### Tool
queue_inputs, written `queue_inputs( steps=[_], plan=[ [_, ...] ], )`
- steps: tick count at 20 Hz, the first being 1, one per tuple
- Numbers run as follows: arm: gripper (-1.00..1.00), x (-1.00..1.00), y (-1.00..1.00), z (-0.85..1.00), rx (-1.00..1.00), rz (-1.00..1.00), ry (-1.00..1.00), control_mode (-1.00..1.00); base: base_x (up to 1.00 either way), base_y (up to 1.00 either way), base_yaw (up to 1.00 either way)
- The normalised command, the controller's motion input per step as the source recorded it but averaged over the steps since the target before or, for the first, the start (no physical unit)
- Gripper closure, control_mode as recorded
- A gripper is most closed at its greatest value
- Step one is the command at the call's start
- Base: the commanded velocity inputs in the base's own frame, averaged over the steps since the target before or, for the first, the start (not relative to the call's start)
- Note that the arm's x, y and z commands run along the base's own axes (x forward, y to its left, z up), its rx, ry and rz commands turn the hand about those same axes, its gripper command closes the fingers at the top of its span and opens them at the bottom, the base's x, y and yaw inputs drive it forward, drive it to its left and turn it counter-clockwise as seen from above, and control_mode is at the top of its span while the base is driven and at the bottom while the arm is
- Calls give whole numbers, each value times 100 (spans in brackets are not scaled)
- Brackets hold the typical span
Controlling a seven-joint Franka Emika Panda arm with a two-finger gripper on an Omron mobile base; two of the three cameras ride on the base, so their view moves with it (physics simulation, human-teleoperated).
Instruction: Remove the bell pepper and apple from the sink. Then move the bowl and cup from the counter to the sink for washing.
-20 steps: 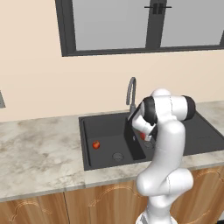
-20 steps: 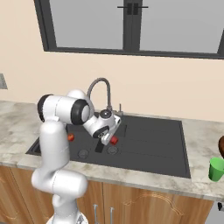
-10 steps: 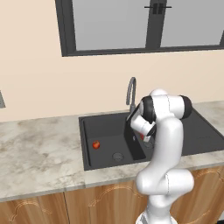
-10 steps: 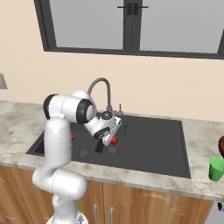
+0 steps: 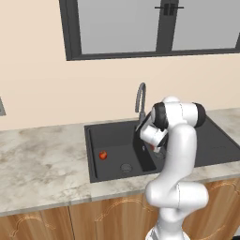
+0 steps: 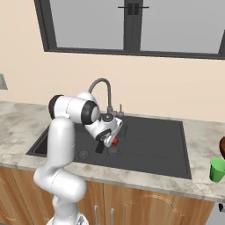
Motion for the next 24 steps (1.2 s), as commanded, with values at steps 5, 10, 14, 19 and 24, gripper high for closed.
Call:
queue_inputs(
  steps=[5, 10, 14, 19, 24],
  plan=[
    [-100, 18, 0, -14, 0, 0, 0, -100, 0, 0, 0],
    [-100, 20, 1, -15, -2, 0, 0, -100, 0, 0, 0],
    [-100, 10, 5, -19, -4, 0, 4, -100, 0, 0, 0],
    [-100, 3, 8, -18, -5, -5, 2, -100, 0, 0, 0],
    [-100, -2, 5, -14, -4, -10, 0, -100, 0, 0, 0]
  ],
)
